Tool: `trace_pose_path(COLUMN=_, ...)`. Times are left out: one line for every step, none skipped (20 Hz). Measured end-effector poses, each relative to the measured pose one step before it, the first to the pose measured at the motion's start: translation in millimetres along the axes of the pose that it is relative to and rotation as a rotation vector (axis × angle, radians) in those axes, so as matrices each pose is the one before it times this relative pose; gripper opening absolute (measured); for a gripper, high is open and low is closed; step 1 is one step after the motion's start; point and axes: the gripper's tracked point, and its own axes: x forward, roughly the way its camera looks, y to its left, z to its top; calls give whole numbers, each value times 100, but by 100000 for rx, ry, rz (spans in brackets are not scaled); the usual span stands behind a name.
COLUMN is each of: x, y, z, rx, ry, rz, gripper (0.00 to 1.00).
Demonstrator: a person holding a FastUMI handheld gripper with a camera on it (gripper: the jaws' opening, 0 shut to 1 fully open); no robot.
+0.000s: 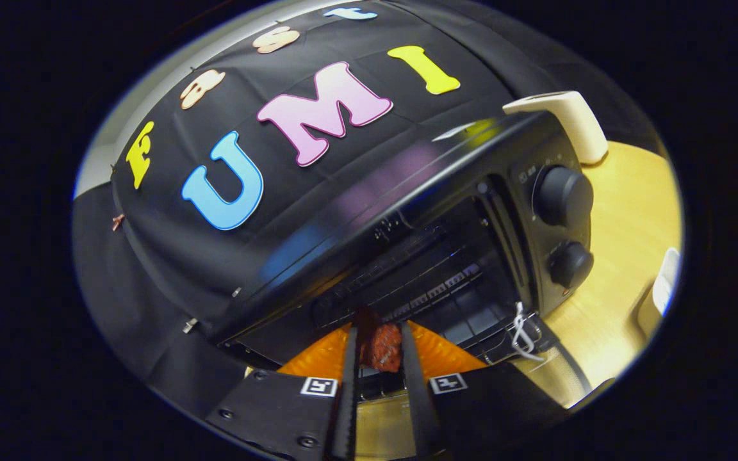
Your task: Open the toaster oven, put the food inside, and close the toaster oven door.
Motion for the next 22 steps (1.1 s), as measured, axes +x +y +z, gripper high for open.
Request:
trace_pose_path(x=-214, y=-119, z=77, rx=-1363, ry=830, rz=324, gripper=46)
trace_pose_path(x=-484, y=168, z=-117, rx=-624, ry=1021, rz=1394, gripper=64)
trace_pose_path(x=-211, y=-103, z=-175, rx=-1153, ry=1483, rz=54, gripper=76)
trace_pose_path(x=-319, y=-217, z=-496, rx=-1786, ry=1575, rz=21, gripper=88)
trace_pose_path(x=-440, y=-596, z=-296, rx=-2597, ry=1209, rz=-1709, gripper=99)
trace_pose_path(x=-459, y=-208, z=-176, rx=-2132, ry=789, rz=-727, gripper=98)
trace_pose_path(x=-523, y=-175, z=-133, rx=-1658, ry=1300, rz=-726, gripper=98)
trace_pose_path(x=-488, y=-67, z=-144, rx=-1523, ry=1175, rz=-462, gripper=98)
trace_pose_path(x=-642, y=-12, z=-25, rx=-1742, ry=1038, rz=-16, gripper=98)
trace_pose_path(x=-830, y=143, z=-89, rx=-2414, ry=1375, rz=-2, gripper=98)
trace_pose_path(x=-724, y=23, z=-238, rx=-3031, ry=1809, rz=293, gripper=98)
trace_pose_path(x=-804, y=51, z=-383, rx=-3213, ry=2120, rz=53, gripper=98)
trace_pose_path(x=-819, y=88, z=-196, rx=-2695, ry=2153, rz=-27, gripper=98)
trace_pose_path(x=-798, y=331, z=148, rx=-1653, ry=892, rz=363, gripper=98)
trace_pose_path(x=-741, y=206, z=150, rx=-2517, ry=653, rz=-285, gripper=98)
trace_pose_path(x=-830, y=-272, z=-48, rx=-3672, ry=1052, rz=-1803, gripper=98)
trace_pose_path(x=-777, y=-315, z=-219, rx=-4197, ry=1556, rz=-2097, gripper=98)
trace_pose_path(x=-698, y=-112, z=-281, rx=-4126, ry=1740, rz=-1717, gripper=98)
trace_pose_path(x=-581, y=63, z=-362, rx=-3153, ry=1696, rz=-733, gripper=98)
trace_pose_path(x=-508, y=357, z=-413, rx=-2746, ry=1656, rz=50, gripper=98)
trace_pose_path(x=-368, y=212, z=-549, rx=-2346, ry=2179, rz=-280, gripper=98)
trace_pose_path(x=-438, y=311, z=-854, rx=-2142, ry=2390, rz=-100, gripper=98)
